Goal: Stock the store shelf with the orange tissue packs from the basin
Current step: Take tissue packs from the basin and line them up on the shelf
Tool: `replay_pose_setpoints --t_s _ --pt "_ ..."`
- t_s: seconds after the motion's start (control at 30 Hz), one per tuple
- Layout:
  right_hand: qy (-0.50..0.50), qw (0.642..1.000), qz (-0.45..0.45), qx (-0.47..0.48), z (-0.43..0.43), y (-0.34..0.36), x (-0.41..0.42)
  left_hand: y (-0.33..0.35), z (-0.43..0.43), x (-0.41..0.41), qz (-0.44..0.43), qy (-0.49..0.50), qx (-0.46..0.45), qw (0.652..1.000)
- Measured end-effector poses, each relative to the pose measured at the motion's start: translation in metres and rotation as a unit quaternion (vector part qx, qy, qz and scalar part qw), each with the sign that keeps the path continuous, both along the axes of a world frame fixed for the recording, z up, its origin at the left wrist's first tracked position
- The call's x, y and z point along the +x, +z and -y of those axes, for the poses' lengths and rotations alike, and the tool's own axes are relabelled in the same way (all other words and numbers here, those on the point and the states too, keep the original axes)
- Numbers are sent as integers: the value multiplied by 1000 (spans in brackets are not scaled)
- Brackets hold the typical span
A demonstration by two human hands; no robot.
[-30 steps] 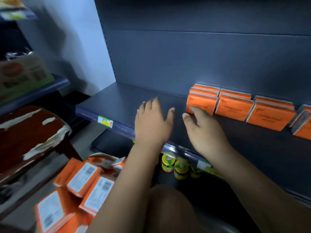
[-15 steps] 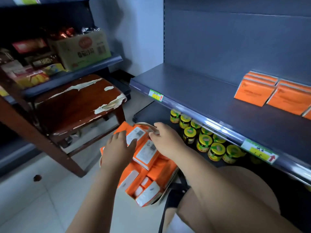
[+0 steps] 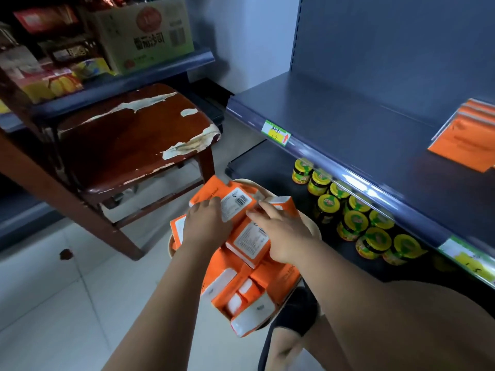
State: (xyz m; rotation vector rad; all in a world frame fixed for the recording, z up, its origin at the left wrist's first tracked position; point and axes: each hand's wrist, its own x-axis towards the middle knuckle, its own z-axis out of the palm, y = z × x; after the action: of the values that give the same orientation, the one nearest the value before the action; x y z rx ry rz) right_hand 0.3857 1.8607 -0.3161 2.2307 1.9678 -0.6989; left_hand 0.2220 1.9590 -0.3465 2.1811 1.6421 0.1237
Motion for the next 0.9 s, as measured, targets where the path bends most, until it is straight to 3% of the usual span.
replay_pose_setpoints --t_s 0.33,0.53,0.73,0.9 --pt "100 988 82 80 -16 -19 -13 -17 -22 10 -69 -32 20 997" --pt "85 991 -38 98 -19 -14 6 -10 -35 10 -77 -41 -4 996" --pt "-93 974 -161 128 -10 -12 24 14 -36 2 97 21 13 995" --pt "-269 912 -280 131 -13 -19 31 33 -26 1 304 71 -12 950"
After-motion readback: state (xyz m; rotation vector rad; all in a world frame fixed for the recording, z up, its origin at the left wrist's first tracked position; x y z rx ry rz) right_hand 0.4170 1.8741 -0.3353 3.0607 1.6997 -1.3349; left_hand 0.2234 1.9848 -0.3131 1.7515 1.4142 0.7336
